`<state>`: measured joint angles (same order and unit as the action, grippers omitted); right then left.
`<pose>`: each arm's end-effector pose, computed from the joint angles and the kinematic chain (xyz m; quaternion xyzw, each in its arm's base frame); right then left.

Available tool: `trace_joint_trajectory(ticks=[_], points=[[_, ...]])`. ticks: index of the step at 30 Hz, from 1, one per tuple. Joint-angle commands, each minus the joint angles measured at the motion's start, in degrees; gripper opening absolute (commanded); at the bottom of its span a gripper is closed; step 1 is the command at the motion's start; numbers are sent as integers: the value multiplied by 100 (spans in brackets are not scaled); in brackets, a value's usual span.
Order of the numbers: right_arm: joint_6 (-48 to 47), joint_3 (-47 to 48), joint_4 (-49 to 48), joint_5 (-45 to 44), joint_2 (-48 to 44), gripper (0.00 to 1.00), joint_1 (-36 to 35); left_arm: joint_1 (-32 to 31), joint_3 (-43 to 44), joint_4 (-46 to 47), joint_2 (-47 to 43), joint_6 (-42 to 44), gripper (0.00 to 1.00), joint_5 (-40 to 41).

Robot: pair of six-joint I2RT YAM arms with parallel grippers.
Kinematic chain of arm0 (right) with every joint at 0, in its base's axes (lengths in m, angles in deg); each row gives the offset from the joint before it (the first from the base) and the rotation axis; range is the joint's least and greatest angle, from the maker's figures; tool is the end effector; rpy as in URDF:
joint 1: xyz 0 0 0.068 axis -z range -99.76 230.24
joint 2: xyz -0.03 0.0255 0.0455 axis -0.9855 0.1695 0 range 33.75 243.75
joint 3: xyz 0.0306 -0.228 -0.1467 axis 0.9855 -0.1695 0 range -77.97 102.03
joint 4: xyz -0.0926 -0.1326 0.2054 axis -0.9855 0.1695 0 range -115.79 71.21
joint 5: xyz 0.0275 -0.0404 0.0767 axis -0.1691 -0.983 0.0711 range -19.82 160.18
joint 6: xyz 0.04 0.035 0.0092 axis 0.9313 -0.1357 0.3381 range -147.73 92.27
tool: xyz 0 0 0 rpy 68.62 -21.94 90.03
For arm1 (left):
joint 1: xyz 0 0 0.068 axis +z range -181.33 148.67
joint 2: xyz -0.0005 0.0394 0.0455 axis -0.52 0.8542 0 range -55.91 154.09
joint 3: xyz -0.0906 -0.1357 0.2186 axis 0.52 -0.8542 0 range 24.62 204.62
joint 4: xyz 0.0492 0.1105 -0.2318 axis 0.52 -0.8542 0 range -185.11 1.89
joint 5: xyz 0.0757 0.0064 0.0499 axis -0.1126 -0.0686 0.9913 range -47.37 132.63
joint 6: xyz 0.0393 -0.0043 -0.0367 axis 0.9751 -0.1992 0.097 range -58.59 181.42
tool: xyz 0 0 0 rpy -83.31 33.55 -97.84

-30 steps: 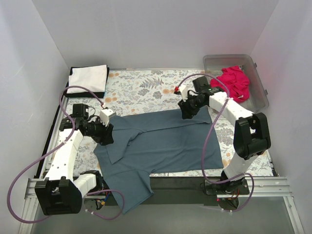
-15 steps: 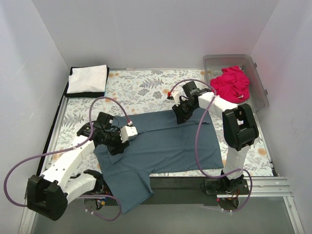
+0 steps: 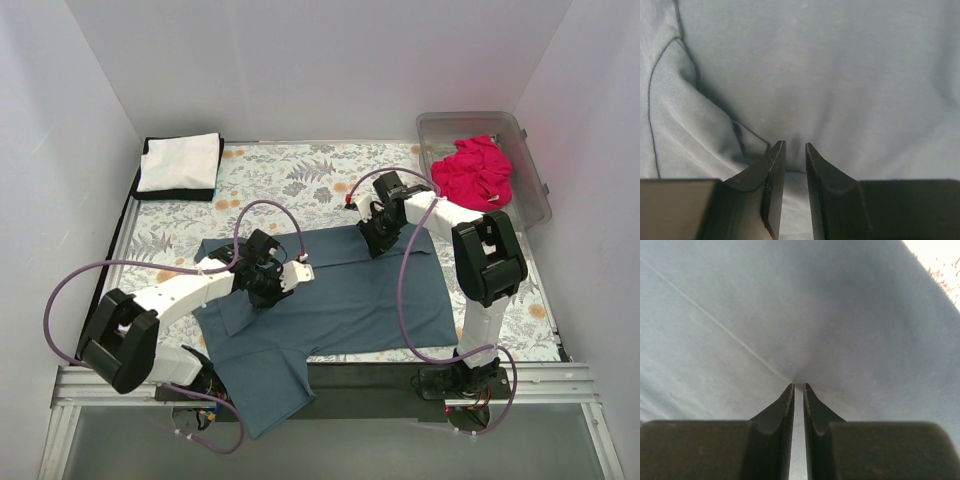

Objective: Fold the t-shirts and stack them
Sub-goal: Fold the tshirt

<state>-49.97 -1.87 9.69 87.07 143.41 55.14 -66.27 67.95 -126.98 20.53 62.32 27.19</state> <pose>0.3441 0.1726 0.1758 -0.4150 0.8801 0.1488 0.1762 0.1829 -0.1393 0.1835 0.3212 0.9248 -0.1723 0.1095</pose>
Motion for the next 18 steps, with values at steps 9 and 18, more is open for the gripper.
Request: trace_joint_trajectory(ticks=[9,18], points=[[44,-139,-50,-185,-16,17,49,-66,167,696,451,-354,21,1166],[27,-200,-50,-168,-33,17,49,4,220,644,503,-337,22,1236]])
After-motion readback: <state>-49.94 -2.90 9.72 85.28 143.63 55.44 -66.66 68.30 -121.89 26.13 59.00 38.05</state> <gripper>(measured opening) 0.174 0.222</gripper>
